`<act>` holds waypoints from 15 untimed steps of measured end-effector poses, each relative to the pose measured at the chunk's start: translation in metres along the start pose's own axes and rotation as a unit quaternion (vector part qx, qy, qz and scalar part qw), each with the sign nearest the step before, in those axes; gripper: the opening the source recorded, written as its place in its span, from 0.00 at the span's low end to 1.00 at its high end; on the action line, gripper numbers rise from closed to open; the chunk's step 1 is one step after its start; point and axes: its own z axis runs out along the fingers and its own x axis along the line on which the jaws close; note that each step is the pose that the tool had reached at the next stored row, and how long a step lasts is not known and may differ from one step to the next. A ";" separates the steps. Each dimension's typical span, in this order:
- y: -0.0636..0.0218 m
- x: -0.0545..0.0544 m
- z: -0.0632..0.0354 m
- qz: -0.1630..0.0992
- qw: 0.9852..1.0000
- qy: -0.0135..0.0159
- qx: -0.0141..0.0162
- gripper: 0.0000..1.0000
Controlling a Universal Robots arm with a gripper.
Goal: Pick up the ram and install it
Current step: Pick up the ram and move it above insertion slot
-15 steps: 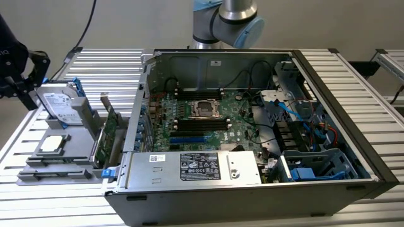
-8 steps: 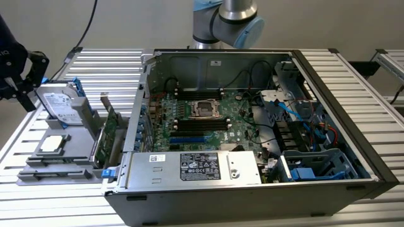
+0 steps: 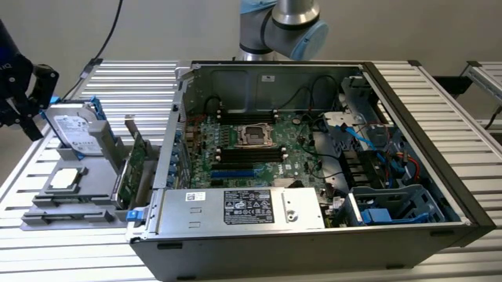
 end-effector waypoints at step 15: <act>-0.0002 0.000 0.0063 -0.135 0.991 0.006 0.006 0.11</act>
